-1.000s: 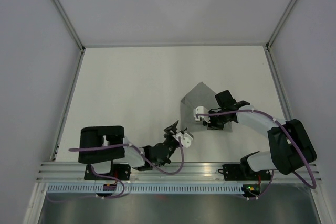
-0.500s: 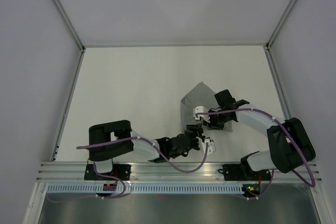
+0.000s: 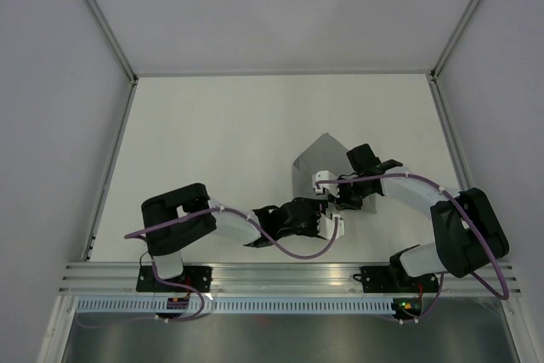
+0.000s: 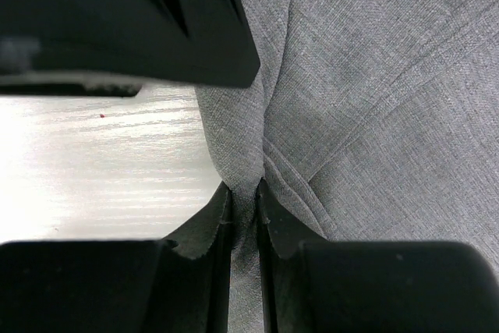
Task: Fold the napkin, place the utensils inside, and roll it up
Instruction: Roll the napkin with the utensil
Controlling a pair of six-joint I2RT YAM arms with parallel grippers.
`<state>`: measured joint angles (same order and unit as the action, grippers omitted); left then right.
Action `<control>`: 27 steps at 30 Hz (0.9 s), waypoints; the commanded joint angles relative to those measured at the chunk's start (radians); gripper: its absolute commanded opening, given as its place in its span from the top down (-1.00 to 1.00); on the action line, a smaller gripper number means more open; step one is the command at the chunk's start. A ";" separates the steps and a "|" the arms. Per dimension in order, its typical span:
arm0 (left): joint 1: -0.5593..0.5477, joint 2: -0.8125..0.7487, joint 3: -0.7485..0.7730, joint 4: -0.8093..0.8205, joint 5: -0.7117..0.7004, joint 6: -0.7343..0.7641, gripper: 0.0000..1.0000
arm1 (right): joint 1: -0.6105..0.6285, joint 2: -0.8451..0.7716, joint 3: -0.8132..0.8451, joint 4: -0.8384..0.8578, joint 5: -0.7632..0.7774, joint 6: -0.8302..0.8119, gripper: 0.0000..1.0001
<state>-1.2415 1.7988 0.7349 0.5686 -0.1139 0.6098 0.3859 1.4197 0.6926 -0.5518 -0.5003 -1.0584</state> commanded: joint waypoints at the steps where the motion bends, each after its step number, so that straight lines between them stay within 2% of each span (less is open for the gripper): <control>1: 0.010 0.022 0.057 0.008 0.057 -0.005 -0.28 | -0.005 0.027 0.015 -0.003 0.012 0.000 0.99; 8: 0.045 0.063 0.103 -0.001 0.103 -0.022 -0.23 | -0.005 0.031 0.016 -0.002 0.025 0.006 0.99; 18: 0.070 0.111 0.135 -0.038 0.151 -0.025 -0.04 | -0.005 0.054 0.033 -0.005 0.026 0.018 0.99; 22: 0.073 0.134 0.159 -0.070 0.168 -0.036 0.17 | -0.005 0.058 0.038 -0.010 0.029 0.020 0.99; 23: 0.077 0.140 0.176 -0.084 0.172 -0.042 0.32 | -0.005 0.058 0.039 -0.008 0.029 0.020 0.99; 27: 0.083 0.155 0.218 -0.180 0.210 -0.076 0.69 | -0.007 0.058 0.044 -0.008 0.034 0.031 0.99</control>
<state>-1.1488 1.9079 0.8833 0.4877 0.0120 0.5827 0.3634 1.4513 0.7231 -0.5655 -0.4759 -1.0481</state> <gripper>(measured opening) 0.218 0.196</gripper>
